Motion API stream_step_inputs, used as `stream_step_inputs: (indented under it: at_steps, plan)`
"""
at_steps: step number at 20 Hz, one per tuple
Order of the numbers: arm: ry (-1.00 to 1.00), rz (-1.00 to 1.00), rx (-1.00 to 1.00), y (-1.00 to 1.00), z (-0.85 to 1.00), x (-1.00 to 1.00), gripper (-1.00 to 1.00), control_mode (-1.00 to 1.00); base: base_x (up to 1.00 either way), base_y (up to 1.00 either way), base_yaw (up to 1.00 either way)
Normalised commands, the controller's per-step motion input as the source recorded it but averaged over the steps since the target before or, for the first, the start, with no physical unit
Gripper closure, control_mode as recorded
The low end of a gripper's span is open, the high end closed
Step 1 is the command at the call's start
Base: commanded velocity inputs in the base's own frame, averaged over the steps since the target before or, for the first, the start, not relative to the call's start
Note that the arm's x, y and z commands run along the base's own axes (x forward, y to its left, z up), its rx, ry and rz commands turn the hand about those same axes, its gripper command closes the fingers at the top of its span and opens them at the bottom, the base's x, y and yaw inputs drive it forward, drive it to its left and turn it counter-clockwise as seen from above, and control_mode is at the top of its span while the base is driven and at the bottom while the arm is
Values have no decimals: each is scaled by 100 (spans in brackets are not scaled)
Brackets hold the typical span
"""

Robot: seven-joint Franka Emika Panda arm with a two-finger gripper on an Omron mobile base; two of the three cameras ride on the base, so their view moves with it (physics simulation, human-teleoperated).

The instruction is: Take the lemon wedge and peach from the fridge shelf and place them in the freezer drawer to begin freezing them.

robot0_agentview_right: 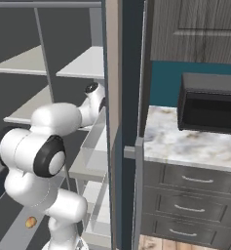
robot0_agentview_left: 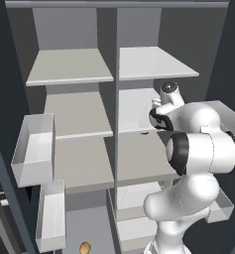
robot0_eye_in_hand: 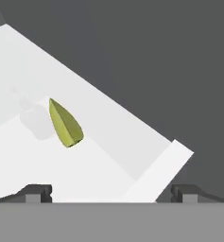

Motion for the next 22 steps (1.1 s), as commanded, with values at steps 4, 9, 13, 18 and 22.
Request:
stream_step_inputs:
  at_steps: [4,9,13,18,22]
  plan:
    - [0,0,2,-3,-1,29,-100,-100,0,0,0]
    - [1,0,0,0,-15,20,-100,-100,0,0,0]
    - [0,0,0,-5,-20,24,-100,-100,0,0,0]
    - [1,0,0,-14,-17,21,-100,-100,0,0,0]
    - [2,0,0,-4,-21,9,-100,-100,0,0,0]
